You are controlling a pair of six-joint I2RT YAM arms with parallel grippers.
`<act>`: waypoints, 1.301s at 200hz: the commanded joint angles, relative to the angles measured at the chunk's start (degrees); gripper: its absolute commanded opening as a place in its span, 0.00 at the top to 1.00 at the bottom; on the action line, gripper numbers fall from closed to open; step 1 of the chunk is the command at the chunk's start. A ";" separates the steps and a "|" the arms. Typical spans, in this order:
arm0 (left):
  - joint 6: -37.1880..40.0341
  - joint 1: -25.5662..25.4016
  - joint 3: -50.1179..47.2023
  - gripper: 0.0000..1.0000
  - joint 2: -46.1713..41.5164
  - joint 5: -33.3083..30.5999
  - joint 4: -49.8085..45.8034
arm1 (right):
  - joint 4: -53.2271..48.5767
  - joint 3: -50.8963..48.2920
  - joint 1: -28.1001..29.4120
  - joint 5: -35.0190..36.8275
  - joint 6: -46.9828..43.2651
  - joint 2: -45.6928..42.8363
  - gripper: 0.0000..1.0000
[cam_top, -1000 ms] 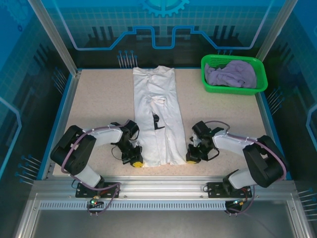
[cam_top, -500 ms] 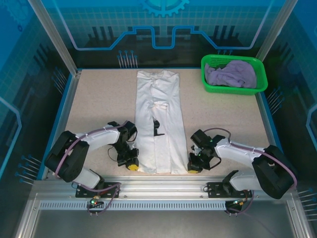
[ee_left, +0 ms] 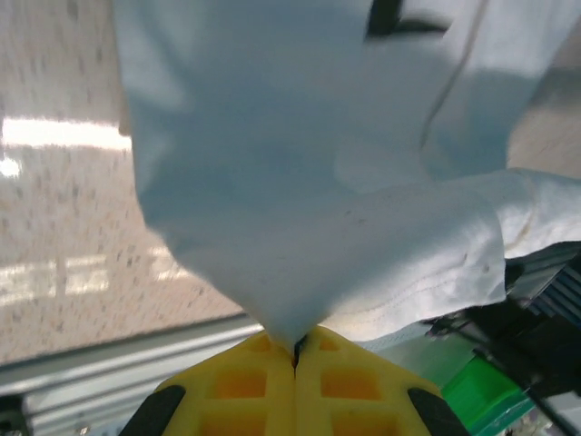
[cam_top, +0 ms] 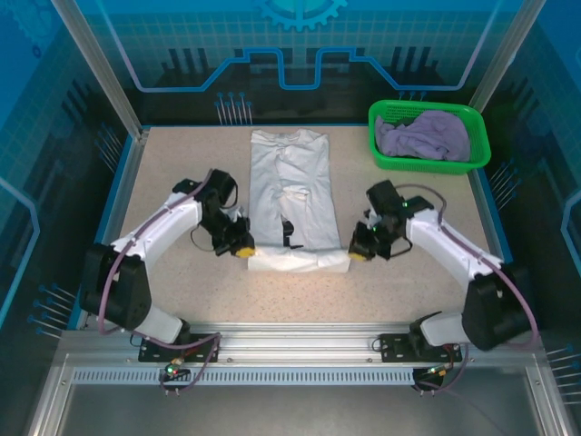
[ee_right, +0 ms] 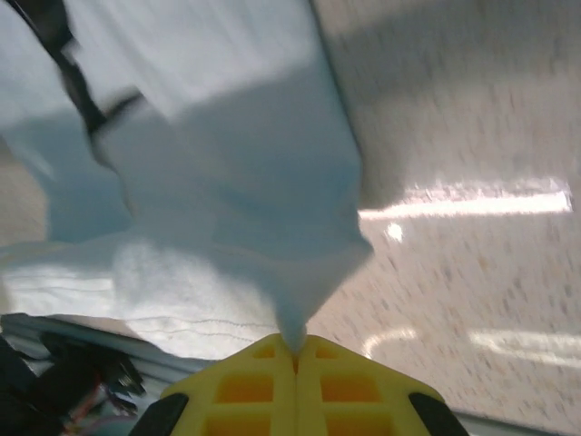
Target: Fold and stack the t-shirts
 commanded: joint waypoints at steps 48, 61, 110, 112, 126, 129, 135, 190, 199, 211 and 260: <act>2.57 6.93 26.82 0.95 22.45 -3.13 -2.60 | -7.06 34.91 -4.16 0.04 -4.20 30.59 1.00; 2.32 7.83 31.75 0.94 26.56 -4.14 -4.31 | -8.23 40.48 -4.42 1.10 -3.46 35.37 1.00; 0.52 9.47 44.29 0.89 37.24 -5.35 -6.78 | -9.98 52.53 -5.60 2.11 0.71 47.64 1.00; 0.54 9.54 44.69 0.89 37.63 -5.29 -6.91 | -9.99 52.86 -5.61 2.16 0.81 47.92 1.00; 0.78 9.66 47.12 0.86 39.96 -6.22 -8.23 | -10.05 54.74 -6.03 1.63 1.43 49.79 0.98; 0.79 9.66 47.38 0.84 40.42 -6.34 -8.48 | -10.17 55.20 -6.15 1.38 1.43 50.25 0.97; 0.87 9.77 47.86 0.81 41.19 -6.41 -8.64 | -10.40 56.02 -6.31 0.96 1.54 51.04 0.95; -1.09 11.66 52.65 0.72 42.14 -7.90 -8.39 | -9.63 60.17 -8.83 -2.33 3.90 52.67 0.73; -1.41 11.94 53.37 0.72 41.43 -8.68 -8.22 | -9.85 60.61 -9.12 -2.54 3.98 52.08 0.66; -1.84 11.88 53.74 0.70 39.87 -9.85 -8.17 | -8.08 59.29 -9.48 -2.90 4.32 49.88 0.60; -5.64 6.81 34.67 0.68 24.89 -4.34 7.43 | 0.98 44.35 -4.47 -1.44 -0.55 35.85 0.56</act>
